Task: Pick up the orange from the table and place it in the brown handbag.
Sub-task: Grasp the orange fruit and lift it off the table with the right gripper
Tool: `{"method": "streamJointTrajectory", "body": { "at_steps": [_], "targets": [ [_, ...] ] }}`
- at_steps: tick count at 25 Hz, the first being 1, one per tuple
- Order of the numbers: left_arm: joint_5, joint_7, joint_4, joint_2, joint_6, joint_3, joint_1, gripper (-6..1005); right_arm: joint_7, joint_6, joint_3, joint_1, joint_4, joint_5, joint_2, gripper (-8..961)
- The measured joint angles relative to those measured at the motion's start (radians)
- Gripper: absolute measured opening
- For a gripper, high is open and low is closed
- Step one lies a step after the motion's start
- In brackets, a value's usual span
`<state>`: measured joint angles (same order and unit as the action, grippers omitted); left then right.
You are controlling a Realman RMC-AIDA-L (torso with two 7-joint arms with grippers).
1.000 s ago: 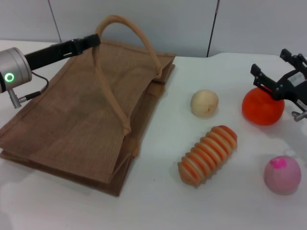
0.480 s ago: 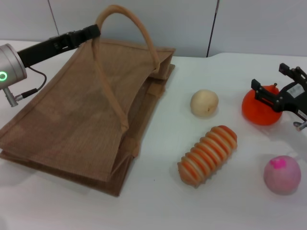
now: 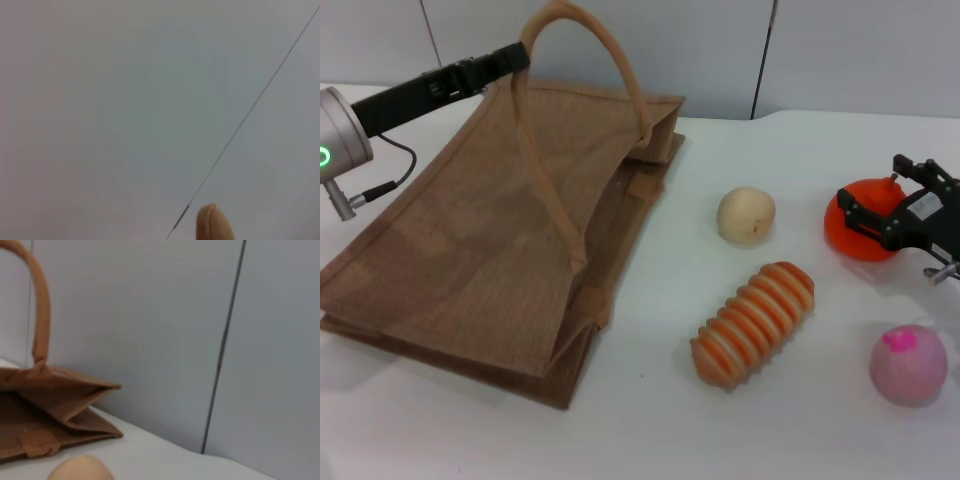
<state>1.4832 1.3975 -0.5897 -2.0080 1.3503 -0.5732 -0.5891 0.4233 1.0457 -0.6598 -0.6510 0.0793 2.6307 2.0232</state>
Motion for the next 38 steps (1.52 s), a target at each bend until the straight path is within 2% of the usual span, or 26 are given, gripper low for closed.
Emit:
{"method": "streamJointTrajectory", "body": {
  "at_steps": [9, 22, 25, 30, 38],
  "targets": [
    [0.005, 0.0, -0.002, 0.0, 0.041, 0.025, 0.002, 108, 0.01, -0.039, 0.048, -0.014, -0.005, 0.0, 0.001, 846],
    [0.005, -0.002, -0.001, 0.001, 0.047, 0.026, 0.0, 106, 0.011, -0.073, 0.051, -0.015, -0.003, 0.0, 0.003, 781],
    [0.005, -0.001, -0.001, 0.002, 0.047, 0.026, 0.0, 105, 0.01, -0.108, 0.052, -0.018, -0.006, 0.0, 0.003, 581],
    [0.005, -0.002, -0.001, 0.002, 0.047, 0.026, 0.0, 105, 0.002, -0.114, 0.053, -0.021, -0.006, 0.0, 0.005, 373],
    [0.004, -0.005, -0.001, 0.003, 0.063, 0.024, -0.001, 105, -0.015, -0.068, 0.052, -0.015, -0.007, -0.001, 0.005, 307]
  ]
}}
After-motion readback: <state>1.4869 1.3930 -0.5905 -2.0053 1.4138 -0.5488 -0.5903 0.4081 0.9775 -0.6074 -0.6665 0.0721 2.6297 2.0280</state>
